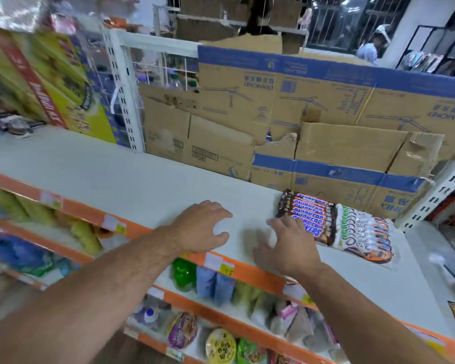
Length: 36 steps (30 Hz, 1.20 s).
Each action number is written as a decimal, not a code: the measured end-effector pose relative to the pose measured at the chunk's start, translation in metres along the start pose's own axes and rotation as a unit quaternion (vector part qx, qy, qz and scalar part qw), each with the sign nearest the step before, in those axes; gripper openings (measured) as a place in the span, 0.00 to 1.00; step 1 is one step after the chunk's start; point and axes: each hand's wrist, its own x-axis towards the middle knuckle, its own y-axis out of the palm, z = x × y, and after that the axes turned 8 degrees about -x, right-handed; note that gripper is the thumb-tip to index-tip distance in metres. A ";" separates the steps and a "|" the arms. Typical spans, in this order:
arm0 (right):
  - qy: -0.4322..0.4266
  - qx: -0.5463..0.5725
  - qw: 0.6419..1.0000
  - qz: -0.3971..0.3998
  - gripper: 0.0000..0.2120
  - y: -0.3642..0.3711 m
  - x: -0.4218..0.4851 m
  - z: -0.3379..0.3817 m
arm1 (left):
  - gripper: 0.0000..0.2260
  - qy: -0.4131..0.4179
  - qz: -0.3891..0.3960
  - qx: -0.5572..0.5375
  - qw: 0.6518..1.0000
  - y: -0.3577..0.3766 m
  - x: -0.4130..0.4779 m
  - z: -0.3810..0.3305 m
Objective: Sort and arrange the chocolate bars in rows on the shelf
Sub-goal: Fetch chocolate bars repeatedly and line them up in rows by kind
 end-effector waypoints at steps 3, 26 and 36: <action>-0.016 0.011 0.999 0.028 0.30 0.002 0.020 0.077 | 0.28 -0.016 0.000 0.011 1.000 -0.033 -0.028 0.058; -0.233 0.046 0.963 0.126 0.30 0.072 0.209 0.529 | 0.29 -0.209 -0.072 0.049 0.974 -0.216 -0.179 0.441; -0.282 0.062 0.948 0.132 0.31 0.103 0.349 0.674 | 0.29 -0.259 -0.067 0.073 0.961 -0.300 -0.150 0.600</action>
